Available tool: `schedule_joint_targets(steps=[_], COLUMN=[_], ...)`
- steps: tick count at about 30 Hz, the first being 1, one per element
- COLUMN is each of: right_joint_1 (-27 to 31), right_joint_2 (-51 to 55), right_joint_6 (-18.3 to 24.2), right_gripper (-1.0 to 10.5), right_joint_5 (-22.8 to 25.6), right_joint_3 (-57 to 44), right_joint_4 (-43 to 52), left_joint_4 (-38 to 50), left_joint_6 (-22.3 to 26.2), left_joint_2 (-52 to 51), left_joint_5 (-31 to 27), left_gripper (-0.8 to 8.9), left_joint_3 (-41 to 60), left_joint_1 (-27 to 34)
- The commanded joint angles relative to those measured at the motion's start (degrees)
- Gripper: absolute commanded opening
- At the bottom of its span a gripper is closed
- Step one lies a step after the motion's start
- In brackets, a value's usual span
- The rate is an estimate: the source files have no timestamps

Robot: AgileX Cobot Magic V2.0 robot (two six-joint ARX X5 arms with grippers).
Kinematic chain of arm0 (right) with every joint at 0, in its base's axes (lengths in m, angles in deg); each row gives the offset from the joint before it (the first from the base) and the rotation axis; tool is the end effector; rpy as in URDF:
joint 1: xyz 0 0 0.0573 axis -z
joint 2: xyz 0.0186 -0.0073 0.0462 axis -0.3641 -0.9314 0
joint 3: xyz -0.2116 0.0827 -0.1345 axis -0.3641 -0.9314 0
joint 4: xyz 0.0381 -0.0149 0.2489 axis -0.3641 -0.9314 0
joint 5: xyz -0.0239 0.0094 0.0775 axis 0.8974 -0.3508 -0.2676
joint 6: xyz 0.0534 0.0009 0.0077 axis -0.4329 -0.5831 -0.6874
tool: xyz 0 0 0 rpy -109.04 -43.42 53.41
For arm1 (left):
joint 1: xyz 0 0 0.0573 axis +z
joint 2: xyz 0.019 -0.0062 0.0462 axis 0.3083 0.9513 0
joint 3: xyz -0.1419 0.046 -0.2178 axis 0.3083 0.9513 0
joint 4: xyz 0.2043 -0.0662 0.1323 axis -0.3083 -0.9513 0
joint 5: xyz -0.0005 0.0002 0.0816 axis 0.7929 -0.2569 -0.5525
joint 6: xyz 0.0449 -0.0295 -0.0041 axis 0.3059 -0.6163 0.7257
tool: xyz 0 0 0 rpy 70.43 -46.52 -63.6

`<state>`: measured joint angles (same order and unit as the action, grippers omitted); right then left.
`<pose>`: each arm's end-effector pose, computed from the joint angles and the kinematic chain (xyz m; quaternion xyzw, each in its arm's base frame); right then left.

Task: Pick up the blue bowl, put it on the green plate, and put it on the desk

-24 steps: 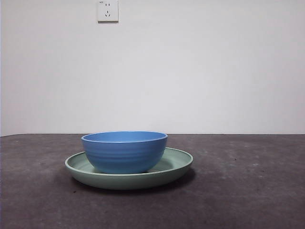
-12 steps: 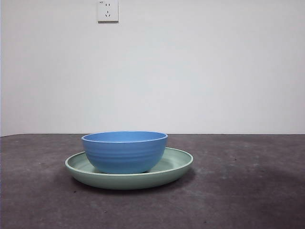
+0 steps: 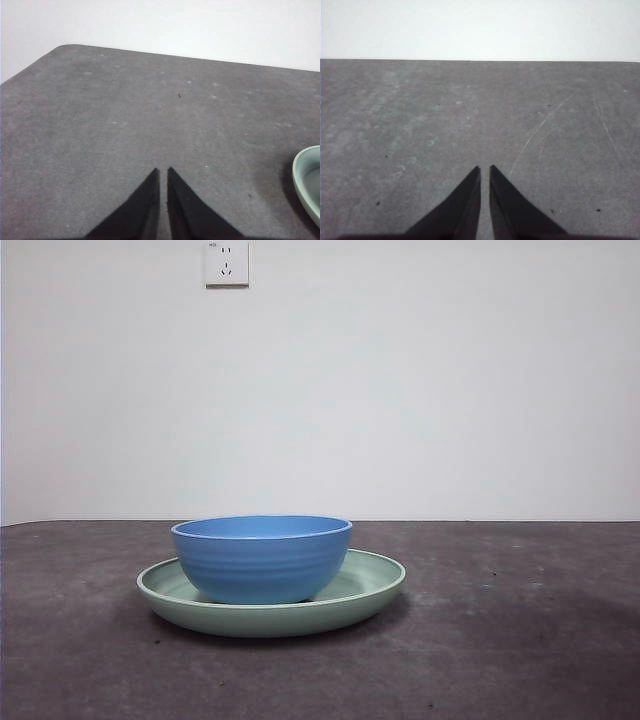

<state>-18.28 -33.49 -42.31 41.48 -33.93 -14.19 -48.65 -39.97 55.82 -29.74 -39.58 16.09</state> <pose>0.0977 -0.0037 0.1624 0.0177 0.0621 -0.0014 0.9979 0.0948 -0.0029 0.1574 -0.0519 0.0741 -0.0100 0.9958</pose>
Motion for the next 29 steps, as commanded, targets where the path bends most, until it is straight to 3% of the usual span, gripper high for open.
schedule_joint_targets(steps=[1, 5, 29], right_joint_1=[0.11, 0.11, -0.76], right_joint_2=[1.01, 1.7, 2.67], right_joint_6=[0.74, 0.66, 0.66], right_gripper=[0.3, 0.3, 0.3], right_joint_5=[-0.11, -0.22, 0.07], right_joint_3=[-1.7, -1.75, -1.75], right_joint_4=[0.5, -3.65, -2.21], left_joint_4=[0.9, 0.9, 0.9], left_joint_6=[-0.42, -0.42, -0.42], left_joint_2=[-0.04, -0.04, -0.04], left_joint_5=[-0.24, -0.24, -0.24], left_gripper=[0.24, 0.24, 0.24], left_joint_3=[1.2, 1.2, 1.2], left_joint_1=[0.15, 0.15, 0.15])
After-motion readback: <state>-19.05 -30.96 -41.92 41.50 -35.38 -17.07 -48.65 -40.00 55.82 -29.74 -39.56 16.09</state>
